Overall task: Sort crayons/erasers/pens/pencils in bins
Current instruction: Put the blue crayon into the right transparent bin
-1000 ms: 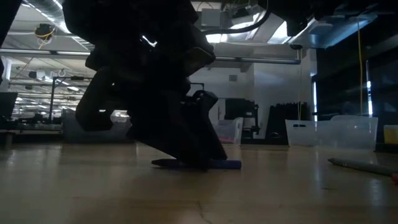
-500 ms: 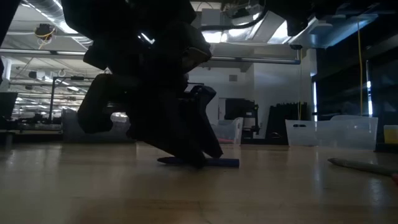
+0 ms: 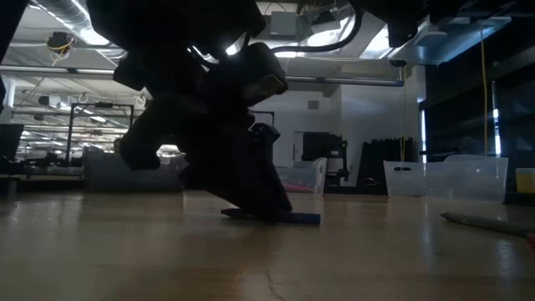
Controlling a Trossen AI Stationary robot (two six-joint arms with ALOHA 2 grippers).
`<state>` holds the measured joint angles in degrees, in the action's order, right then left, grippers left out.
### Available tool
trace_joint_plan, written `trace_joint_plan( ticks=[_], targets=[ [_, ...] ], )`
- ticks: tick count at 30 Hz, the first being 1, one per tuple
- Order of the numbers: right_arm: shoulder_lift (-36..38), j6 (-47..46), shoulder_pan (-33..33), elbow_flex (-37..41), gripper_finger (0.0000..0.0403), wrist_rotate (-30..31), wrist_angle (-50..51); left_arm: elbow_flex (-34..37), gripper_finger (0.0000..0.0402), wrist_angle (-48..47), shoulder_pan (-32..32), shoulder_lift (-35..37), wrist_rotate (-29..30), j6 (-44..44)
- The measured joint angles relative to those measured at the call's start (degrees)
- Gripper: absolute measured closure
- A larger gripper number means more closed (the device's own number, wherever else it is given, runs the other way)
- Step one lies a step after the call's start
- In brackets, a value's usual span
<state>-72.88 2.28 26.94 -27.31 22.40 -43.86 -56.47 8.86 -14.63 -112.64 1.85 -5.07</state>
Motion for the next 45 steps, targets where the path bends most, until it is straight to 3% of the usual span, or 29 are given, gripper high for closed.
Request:
trace_joint_plan(
  ticks=[17,45],
  targets=[
    [0.0,-0.5,0.0,0.0,0.0244,0.5,-0.1,0.2,0.0394,-0.5,1.8,0.0,2.3,1.6],
    [3.3,1.0,-1.3,0.0,0.0244,0.5,-1.4,0.2,0.0399,3.6,3.6,3.7,5.4,-0.6]
  ],
)
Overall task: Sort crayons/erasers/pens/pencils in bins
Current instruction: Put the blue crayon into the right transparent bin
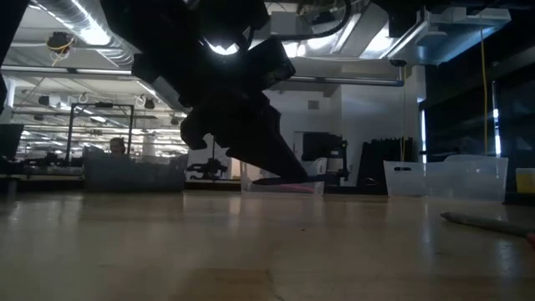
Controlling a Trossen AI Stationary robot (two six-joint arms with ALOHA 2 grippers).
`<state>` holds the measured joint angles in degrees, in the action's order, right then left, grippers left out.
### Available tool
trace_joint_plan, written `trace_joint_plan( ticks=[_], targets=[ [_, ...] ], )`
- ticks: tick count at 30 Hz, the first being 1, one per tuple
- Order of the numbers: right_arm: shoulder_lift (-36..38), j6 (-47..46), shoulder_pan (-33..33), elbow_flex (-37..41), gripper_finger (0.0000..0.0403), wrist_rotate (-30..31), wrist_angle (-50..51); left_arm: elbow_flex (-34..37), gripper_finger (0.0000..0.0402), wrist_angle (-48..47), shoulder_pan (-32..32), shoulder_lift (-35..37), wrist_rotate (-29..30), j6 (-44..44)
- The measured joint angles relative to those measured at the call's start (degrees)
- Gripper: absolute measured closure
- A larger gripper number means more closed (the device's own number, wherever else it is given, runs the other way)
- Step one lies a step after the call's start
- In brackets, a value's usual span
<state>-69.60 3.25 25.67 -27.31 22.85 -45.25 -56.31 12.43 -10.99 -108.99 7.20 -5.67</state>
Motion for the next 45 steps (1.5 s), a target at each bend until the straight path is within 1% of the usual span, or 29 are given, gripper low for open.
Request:
trace_joint_plan(
  ticks=[12,17,22,26,32,38,41,45],
  targets=[
    [0.0,0.1,0.0,0.0,0.0244,-0.5,-0.3,0.0,0.0399,3.1,-0.1,0.1,-0.1,-0.9],
    [0.1,1.5,0.0,0.0,0.0244,-0.6,-0.4,0.0,0.0396,4.1,0.1,0.1,-0.3,-1.6],
    [2.1,2.0,0.0,0.0,0.0244,-1.2,0.1,-0.1,0.0397,5.3,0.9,0.3,-1.0,-1.6],
    [5.1,2.4,0.0,0.0,0.0244,-2.1,0.5,0.4,0.0399,5.1,0.9,1.9,-1.1,-1.6],
    [8.0,4.3,0.2,0.0,0.0244,-2.1,2.6,3.1,0.0395,6.0,0.9,7.0,-1.1,-1.9],
    [6.5,1.7,0.2,0.0,0.0244,-2.0,3.6,9.8,0.0398,16.4,1.1,9.7,-1.5,-1.9],
    [5.5,1.4,0.2,0.0,0.0244,-2.0,3.1,12.4,0.0394,23.6,2.1,9.7,-4.2,-0.8],
    [4.4,1.0,0.2,0.0,0.0244,-2.0,2.6,14.3,0.0394,28.9,3.4,9.7,-7.0,0.5]
  ],
)
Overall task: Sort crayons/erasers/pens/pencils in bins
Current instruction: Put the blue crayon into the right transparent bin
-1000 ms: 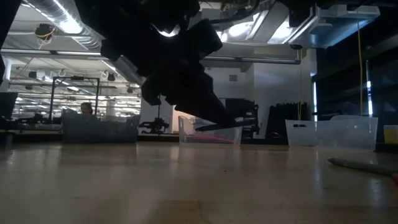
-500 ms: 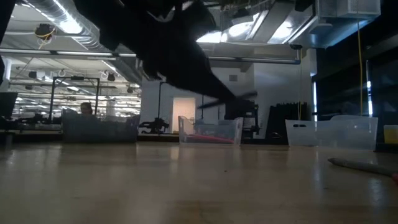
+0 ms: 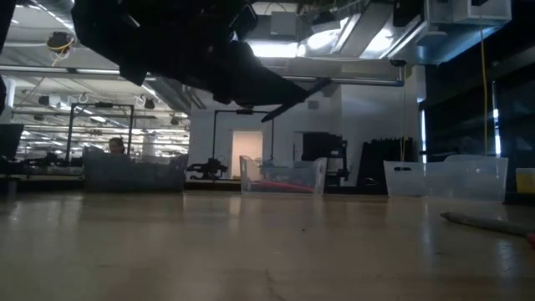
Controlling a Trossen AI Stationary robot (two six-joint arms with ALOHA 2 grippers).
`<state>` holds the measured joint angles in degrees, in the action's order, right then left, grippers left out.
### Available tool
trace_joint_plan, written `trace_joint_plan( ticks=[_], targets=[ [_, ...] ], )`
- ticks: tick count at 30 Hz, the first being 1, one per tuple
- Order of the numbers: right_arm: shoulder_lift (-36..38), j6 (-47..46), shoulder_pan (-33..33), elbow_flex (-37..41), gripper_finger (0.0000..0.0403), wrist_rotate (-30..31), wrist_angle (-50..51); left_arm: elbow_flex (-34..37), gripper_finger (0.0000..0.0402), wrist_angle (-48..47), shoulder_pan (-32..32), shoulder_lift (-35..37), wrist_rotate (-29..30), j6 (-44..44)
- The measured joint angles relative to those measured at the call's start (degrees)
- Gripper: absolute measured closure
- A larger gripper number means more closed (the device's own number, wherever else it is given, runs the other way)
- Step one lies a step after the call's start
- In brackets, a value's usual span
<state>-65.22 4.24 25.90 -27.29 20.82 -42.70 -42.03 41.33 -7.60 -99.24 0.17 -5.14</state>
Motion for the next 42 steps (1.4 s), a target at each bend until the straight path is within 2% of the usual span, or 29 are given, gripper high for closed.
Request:
trace_joint_plan(
  ticks=[7,16,22,27,30,37,42],
  targets=[
    [-1.5,-1.5,-0.5,0.0,0.0244,0.0,-0.1,0.7,0.0394,7.0,2.3,0.0,-2.1,-0.1],
    [-0.5,1.7,-0.7,0.0,0.0244,1.0,-1.7,0.7,0.0398,21.7,8.8,0.0,-12.0,0.6],
    [-0.9,-1.0,-4.4,0.0,0.0244,1.7,-1.8,-0.6,0.0395,24.8,11.2,-0.7,-13.4,0.6],
    [-1.9,-4.3,-8.4,0.0,0.0244,-2.8,-1.7,-4.2,0.0397,24.4,11.4,-5.0,-15.1,0.6],
    [-2.2,-4.0,-9.2,0.0,0.0244,-2.9,-1.7,-5.2,0.0394,24.1,11.3,-6.3,-15.4,0.9],
    [-2.1,-0.8,-9.1,0.0,0.0244,1.6,-1.7,-5.3,0.0397,26.8,11.3,-5.8,-17.9,2.3],
    [-2.1,-1.0,-9.1,0.0,0.0242,1.6,-1.7,-5.3,0.0394,28.6,11.3,-5.8,-19.0,3.5]
  ],
)
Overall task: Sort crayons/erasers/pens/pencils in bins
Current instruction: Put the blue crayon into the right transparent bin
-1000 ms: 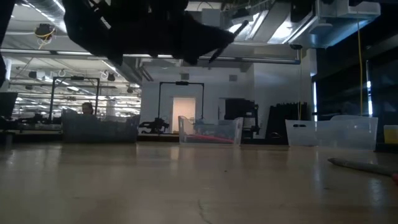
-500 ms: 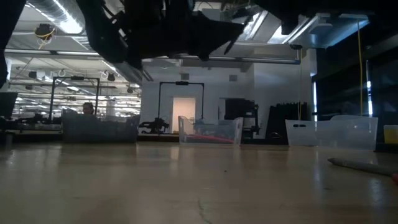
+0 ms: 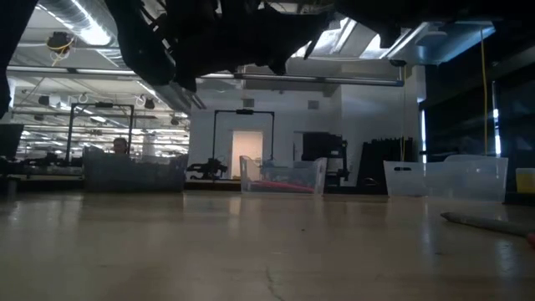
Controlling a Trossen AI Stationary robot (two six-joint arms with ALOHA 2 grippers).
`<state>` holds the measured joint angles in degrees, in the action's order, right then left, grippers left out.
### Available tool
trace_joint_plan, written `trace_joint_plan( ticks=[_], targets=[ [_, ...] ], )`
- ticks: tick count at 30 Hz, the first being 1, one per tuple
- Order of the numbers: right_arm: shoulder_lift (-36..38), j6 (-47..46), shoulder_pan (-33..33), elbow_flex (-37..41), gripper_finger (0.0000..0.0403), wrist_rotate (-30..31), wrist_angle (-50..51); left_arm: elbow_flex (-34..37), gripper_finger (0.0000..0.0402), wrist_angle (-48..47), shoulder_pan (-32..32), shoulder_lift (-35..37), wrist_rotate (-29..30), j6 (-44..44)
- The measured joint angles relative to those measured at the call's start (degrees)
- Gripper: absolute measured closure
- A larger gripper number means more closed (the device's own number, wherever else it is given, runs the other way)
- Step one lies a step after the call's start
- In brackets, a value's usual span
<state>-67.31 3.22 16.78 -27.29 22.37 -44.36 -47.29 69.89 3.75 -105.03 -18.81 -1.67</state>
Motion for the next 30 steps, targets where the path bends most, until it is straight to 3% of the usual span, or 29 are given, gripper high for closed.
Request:
trace_joint_plan(
  ticks=[11,30],
  targets=[
    [-2.3,-1.5,-1.7,0.0,0.0251,-5.0,-0.9,0.0,0.0394,1.3,0.1,0.0,-0.2,0.0],
    [-2.5,-0.7,-4.7,0.0,0.0346,-9.7,-1.7,0.0,0.0389,0.7,0.3,0.0,0.9,1.5]
  ],
)
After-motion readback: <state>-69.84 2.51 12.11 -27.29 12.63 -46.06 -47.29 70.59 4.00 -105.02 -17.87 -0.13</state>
